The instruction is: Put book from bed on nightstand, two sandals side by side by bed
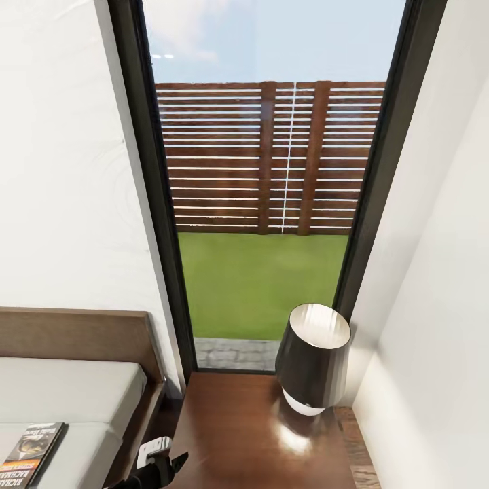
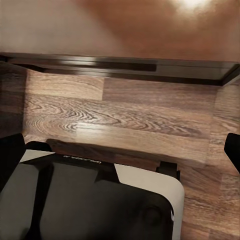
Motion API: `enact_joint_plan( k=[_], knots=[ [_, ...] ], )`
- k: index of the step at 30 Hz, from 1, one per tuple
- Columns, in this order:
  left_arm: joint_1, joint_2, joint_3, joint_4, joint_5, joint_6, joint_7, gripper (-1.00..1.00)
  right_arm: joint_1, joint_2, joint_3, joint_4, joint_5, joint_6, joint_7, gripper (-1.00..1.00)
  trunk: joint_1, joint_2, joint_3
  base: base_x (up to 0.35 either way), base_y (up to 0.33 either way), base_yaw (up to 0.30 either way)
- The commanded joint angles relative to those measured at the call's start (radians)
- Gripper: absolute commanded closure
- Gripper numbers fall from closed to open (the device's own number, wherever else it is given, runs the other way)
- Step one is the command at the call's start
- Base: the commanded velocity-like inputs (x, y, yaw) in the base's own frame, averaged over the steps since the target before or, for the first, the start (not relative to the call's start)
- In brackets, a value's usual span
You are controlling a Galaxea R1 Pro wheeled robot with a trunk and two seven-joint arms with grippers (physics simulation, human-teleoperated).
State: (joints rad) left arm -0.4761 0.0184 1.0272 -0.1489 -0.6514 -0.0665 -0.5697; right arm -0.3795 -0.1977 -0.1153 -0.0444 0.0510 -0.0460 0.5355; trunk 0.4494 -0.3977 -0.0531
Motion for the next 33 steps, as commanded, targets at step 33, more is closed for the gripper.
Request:
enact_joint_plan(
  k=[33],
  knots=[
    [-0.001, 0.005, 0.007, 0.0, -0.009, -0.007, -0.002, -1.0, -0.001, 0.001, -0.007, 0.035, 0.006, -0.009, -0.002, -1.0, 0.001, -0.002, -0.002, 0.054, 0.042, 0.0]
  ],
)
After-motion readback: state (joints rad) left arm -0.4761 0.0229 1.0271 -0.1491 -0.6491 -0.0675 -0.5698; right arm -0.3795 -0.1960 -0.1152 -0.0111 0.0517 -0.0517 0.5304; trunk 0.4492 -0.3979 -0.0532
